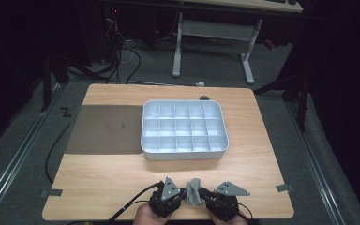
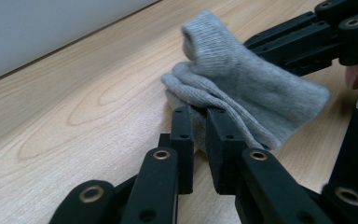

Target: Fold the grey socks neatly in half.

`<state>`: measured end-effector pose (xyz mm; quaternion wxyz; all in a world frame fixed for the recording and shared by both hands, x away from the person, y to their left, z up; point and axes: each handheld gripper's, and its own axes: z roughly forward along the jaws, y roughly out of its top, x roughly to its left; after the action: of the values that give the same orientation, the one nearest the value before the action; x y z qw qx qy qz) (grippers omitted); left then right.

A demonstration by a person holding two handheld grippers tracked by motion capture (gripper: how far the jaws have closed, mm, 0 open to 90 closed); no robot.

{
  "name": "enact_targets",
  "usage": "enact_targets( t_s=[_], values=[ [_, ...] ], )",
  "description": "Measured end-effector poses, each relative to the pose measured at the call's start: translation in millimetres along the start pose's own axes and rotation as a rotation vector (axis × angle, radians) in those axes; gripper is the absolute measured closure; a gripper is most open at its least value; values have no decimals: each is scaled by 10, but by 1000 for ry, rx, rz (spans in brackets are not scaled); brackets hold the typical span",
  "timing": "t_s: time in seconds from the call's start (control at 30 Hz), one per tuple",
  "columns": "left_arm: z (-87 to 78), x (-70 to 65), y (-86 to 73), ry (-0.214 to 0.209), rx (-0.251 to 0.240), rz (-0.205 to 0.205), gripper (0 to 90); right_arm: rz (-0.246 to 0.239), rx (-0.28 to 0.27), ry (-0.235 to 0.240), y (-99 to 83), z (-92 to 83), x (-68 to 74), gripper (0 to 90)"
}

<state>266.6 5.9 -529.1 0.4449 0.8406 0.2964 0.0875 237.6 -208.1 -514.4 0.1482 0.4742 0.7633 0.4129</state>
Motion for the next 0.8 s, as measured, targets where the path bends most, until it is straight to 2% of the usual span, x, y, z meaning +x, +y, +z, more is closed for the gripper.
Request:
enact_targets(
  t_s=[0.17,0.37,0.47,0.57,0.77,0.8],
  values=[
    [39,-23,24,-4,4,6,827,-15,-12,-19,23,54,58,848],
    [172,-4,143,11,25,33,854,-33,-18,-55,114,111,71,893],
    [227,23,160,13,36,35,875,-36,-13,-55,119,136,52,900],
    [235,40,145,17,50,47,900,-65,-10,-49,99,164,76,900],
    [211,109,116,13,62,22,900,-67,-3,-42,45,238,105,900],
    [203,120,113,11,67,24,900,-89,3,-49,47,247,130,900]
  ],
)
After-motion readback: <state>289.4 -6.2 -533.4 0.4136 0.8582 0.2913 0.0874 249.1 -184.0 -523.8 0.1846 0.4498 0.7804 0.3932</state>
